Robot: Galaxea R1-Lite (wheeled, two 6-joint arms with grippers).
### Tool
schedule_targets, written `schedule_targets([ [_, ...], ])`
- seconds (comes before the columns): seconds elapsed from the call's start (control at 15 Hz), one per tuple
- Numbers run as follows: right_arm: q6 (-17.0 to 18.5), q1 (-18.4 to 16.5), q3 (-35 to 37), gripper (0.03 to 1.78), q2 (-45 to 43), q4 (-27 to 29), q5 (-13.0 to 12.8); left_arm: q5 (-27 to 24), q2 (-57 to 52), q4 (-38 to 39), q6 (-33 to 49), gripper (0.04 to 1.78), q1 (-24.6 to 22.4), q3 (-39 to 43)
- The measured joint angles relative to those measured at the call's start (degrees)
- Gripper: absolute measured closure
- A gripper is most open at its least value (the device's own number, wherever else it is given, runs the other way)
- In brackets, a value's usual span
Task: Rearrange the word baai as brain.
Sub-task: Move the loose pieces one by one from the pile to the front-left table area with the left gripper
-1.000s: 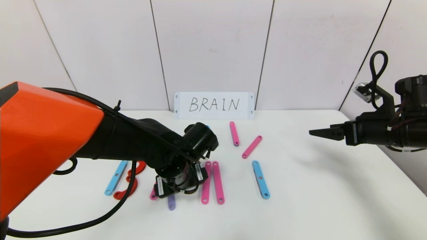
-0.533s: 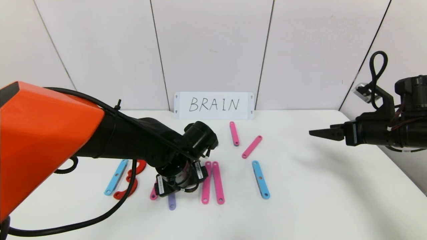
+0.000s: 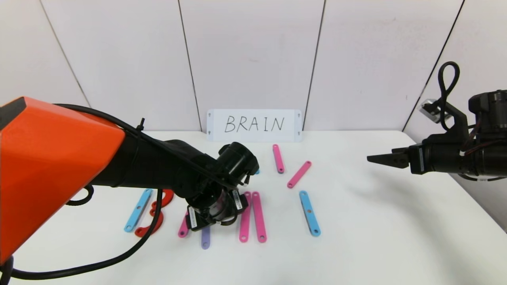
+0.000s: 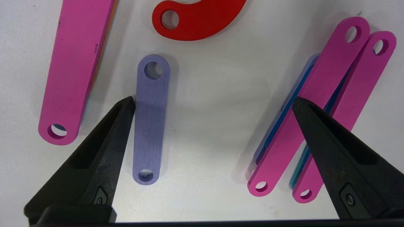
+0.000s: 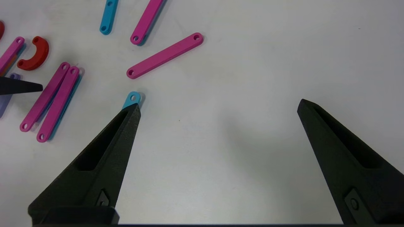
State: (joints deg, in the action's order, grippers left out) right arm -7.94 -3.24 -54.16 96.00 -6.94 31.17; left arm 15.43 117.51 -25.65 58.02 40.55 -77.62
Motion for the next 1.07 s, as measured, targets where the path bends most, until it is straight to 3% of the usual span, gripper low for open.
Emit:
schedule_targets([
  [0.53, 0.0, 0.02, 0.02, 0.07, 0.16, 0.02, 0.0, 0.33, -2.24, 0.29, -2.47, 0.08, -0.5, -0.09],
  [0.93, 0.0, 0.27, 0.26, 0.07, 0.16, -0.02, 0.0, -0.39, -6.29, 0.07, -16.24, 0.08, -4.83, 1.33],
  [1.07, 0.0, 0.44, 0.3, 0.07, 0.17, -0.02, -0.04, -3.8, -6.92, 0.32, -22.93, 0.08, -7.42, 2.84],
])
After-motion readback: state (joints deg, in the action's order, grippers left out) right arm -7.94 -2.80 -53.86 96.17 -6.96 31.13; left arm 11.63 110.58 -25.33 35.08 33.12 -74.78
